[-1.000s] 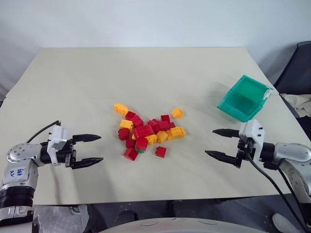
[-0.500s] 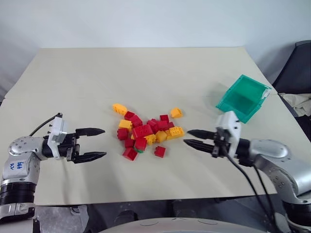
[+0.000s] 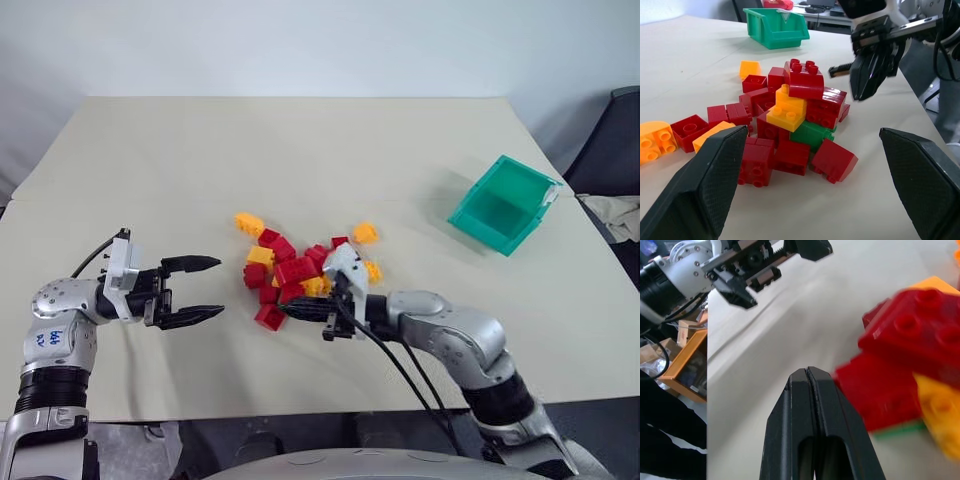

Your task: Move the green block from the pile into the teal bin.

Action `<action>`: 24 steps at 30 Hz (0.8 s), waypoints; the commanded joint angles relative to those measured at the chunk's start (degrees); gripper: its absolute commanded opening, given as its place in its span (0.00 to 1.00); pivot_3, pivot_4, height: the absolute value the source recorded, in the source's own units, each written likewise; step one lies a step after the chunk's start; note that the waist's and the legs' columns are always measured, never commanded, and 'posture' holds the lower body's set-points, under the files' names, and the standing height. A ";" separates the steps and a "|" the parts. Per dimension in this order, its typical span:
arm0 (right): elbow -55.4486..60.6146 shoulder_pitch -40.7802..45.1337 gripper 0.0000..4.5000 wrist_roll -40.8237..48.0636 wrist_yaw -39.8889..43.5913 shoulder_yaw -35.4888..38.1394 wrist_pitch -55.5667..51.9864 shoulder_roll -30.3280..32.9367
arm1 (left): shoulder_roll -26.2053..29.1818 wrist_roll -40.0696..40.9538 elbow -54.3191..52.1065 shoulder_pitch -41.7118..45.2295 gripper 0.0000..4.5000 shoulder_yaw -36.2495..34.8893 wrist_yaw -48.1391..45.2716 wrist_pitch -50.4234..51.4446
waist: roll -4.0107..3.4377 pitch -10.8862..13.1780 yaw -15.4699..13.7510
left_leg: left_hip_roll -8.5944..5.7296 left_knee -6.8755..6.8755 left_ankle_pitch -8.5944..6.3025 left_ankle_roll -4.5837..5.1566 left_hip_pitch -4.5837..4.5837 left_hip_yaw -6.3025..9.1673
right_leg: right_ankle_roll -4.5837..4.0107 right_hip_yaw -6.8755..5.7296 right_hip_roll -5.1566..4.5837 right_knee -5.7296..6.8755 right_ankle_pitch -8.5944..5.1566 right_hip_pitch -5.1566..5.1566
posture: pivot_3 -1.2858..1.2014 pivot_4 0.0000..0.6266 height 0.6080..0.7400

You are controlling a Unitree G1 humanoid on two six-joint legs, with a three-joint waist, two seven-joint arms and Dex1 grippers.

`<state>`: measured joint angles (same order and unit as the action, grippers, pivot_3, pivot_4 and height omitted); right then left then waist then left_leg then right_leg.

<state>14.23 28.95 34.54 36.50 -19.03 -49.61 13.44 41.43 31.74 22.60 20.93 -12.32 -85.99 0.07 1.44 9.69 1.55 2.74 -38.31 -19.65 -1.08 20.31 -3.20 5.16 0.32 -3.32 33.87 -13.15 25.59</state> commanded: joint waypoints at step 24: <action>5.84 3.69 0.36 -3.93 20.30 10.13 5.48 25.42 | -1.82 0.29 -0.10 0.54 1.00 -0.47 -1.70 -3.20 | -0.07 0.05 -0.43 | -0.03 -0.06 -0.02 0.03 0.31 -0.10 | 0.02 -0.05 -0.12 -0.06 0.00 0.28 | 0.52 0.24 1.00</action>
<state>15.90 32.56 28.60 53.84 -11.95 -43.31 36.61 39.24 31.64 23.21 21.00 -12.40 -85.93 -2.56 1.37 9.74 1.12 2.70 -38.39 -19.67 -1.04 20.60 -3.30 5.17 0.27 -3.43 33.81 -13.15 25.85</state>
